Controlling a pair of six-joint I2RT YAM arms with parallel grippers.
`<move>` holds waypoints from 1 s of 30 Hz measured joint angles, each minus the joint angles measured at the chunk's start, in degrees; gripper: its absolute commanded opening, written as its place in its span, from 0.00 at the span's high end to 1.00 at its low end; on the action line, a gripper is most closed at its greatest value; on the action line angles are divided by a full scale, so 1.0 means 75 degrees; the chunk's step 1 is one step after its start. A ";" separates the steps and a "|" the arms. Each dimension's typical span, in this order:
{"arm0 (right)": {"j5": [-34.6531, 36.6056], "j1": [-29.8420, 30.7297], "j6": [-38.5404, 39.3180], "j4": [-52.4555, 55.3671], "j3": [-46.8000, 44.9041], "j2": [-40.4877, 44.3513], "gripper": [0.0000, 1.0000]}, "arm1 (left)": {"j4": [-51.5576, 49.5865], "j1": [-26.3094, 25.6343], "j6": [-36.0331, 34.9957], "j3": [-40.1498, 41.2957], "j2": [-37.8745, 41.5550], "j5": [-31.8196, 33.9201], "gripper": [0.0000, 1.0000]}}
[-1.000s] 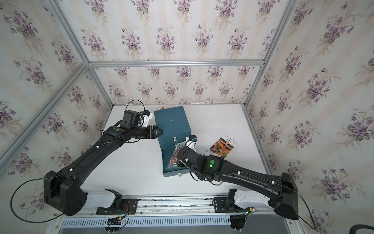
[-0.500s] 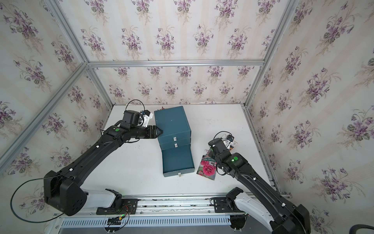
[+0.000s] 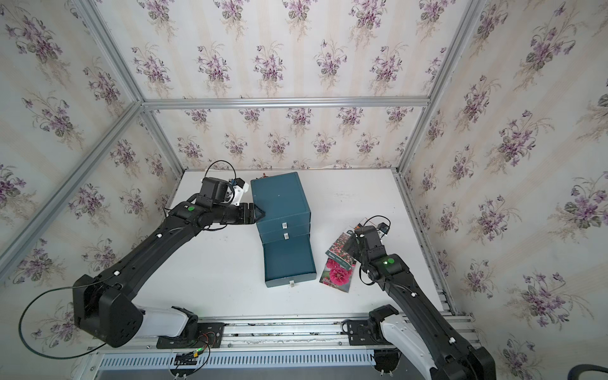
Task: Take the seed bags out of the drawer
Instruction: Place the seed packet at the center of the board, then close the drawer in the storage box.
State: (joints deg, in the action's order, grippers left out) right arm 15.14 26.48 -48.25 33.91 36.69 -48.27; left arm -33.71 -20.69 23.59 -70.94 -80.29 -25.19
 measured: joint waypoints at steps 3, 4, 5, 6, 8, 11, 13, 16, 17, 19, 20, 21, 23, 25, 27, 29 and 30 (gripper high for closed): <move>0.0571 0.2154 -0.0414 0.0516 0.0434 0.0000 0.06 | -0.0323 0.0012 0.0000 -0.0437 -0.0315 0.0114 0.21; 0.0784 0.2818 -0.0621 0.0670 0.0510 -0.0003 0.07 | -0.0402 0.0023 0.0000 -0.0574 -0.0414 0.0152 0.20; 0.1029 0.3587 -0.0918 0.0854 0.0562 0.0000 0.09 | -0.0516 0.0047 0.0003 -0.0743 -0.0516 0.0236 0.20; 0.1271 0.4383 -0.1247 0.0991 0.0565 0.0017 0.11 | -0.0592 0.0067 0.0015 -0.0915 -0.0624 0.0341 0.20; 0.1629 0.5724 -0.1746 0.1070 0.0472 0.0015 0.13 | -0.0618 0.0108 0.0026 -0.1230 -0.0868 0.0388 0.21; 0.2151 0.7702 -0.2430 0.0871 0.0245 -0.0236 0.13 | -0.0644 0.0125 0.0023 -0.1588 -0.1259 0.0615 0.21; 0.2398 0.8743 -0.2815 0.0530 0.0143 -0.0615 0.12 | -0.0635 0.0154 0.0035 -0.1658 -0.1413 0.0589 0.22; 0.2451 0.9218 -0.3156 -0.0277 -0.0224 -0.1151 0.12 | -0.0536 0.0154 0.0012 -0.1789 -0.1591 0.0586 0.27; 0.2419 0.9238 -0.3197 -0.0565 -0.0411 -0.1306 0.12 | -0.0475 0.0154 -0.0023 -0.1839 -0.1658 0.0574 0.28; 0.2358 0.9276 -0.3319 -0.1154 -0.0819 -0.1594 0.11 | -0.0326 0.0152 -0.0082 -0.1886 -0.1766 0.0542 0.32; 0.2349 0.9273 -0.3322 -0.1434 -0.0953 -0.1711 0.11 | -0.0294 0.0143 -0.0093 -0.1888 -0.1786 0.0539 0.35; 0.2343 0.9227 -0.3284 -0.1722 -0.1046 -0.1818 0.12 | -0.0262 0.0114 -0.0111 -0.1888 -0.1801 0.0548 0.37; 0.2314 0.9025 -0.3083 -0.2328 -0.1145 -0.2037 0.14 | -0.0152 0.0017 -0.0181 -0.1915 -0.1845 0.0705 0.39; 0.2299 0.8714 -0.2795 -0.2996 -0.1221 -0.2288 0.17 | 0.0070 -0.0189 -0.0312 -0.1955 -0.1929 0.0935 0.41; 0.2285 0.8480 -0.2518 -0.3474 -0.1268 -0.2521 0.21 | 0.0227 -0.0367 -0.0437 -0.1964 -0.1979 0.1037 0.42; 0.2305 0.8253 -0.2270 -0.3861 -0.1279 -0.2760 0.26 | 0.0335 -0.0487 -0.0525 -0.1955 -0.2011 0.1087 0.43; 0.2331 0.8145 -0.2124 -0.4051 -0.1279 -0.2868 0.28 | 0.0393 -0.0525 -0.0545 -0.1938 -0.2014 0.1110 0.43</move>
State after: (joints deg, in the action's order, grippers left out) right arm 32.62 87.57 -64.18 3.53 27.09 -69.78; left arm -30.76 -24.62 19.51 -85.47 -95.39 -16.86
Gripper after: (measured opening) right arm 0.751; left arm 0.578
